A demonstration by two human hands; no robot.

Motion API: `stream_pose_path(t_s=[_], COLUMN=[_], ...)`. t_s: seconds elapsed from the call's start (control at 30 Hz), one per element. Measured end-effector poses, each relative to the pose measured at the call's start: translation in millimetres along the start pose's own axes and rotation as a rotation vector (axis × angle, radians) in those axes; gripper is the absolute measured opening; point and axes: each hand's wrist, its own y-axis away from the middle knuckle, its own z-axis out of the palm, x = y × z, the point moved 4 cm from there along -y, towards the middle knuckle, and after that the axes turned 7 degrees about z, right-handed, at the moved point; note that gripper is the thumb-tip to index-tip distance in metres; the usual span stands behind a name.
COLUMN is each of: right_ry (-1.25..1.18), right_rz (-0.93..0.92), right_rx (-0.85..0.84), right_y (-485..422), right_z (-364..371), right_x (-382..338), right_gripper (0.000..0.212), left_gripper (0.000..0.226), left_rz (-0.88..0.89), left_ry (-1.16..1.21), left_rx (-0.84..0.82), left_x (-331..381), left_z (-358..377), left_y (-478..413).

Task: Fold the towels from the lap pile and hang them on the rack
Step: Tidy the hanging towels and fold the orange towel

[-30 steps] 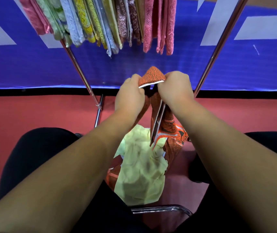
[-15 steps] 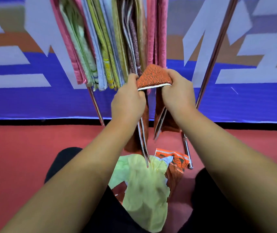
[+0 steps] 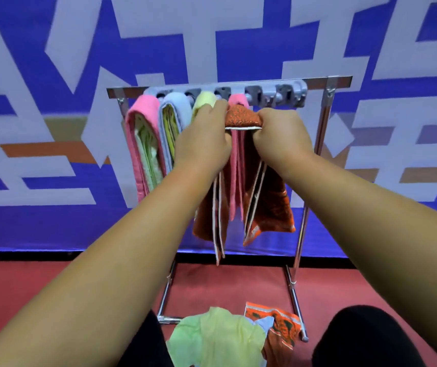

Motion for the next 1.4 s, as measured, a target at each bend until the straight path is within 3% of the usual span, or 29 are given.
stream_pose_path(t_s=[0.2, 0.33, 0.7, 0.97, 1.07, 1.3, 1.4], right_ry=[0.128, 0.254, 0.385, 0.462, 0.414, 0.137, -0.039], right_rz=[-0.066, -0.142, -0.173, -0.324, -0.306, -0.086, 0.041], right_rx=[0.034, 0.105, 0.053, 0.086, 0.076, -0.047, -0.174], right_y=[-42.9, -73.4, -114.1, -100.4, -91.6, -60.1, -49.7], right_z=[-24.5, -27.7, -2.6, 41.3, 49.3, 77.4, 103.2], right_x=[-10.6, -16.7, -15.8, 16.1, 20.6, 39.9, 49.0], right_gripper=[0.033, 0.022, 0.026, 0.053, 0.055, 0.03, 0.022], left_gripper=[0.027, 0.016, 0.016, 0.032, 0.042, 0.049, 0.039], left_rz=[0.048, 0.037, -0.022, 0.069, 0.041, -0.137, -0.23], left_ry=[-0.07, -0.208, -0.23, -0.366, -0.353, -0.16, -0.054], left_rx=[0.013, 0.015, -0.061, -0.104, -0.121, -0.125, -0.146], left_x=[-5.1, -10.2, -17.4, -11.9, -12.3, -17.2, -22.5], left_z=[-12.3, -14.8, 17.8, 54.4, 57.4, 70.7, 81.8], left_y=[-57.8, -88.5, -123.0, -104.7, -98.3, -67.0, -46.6])
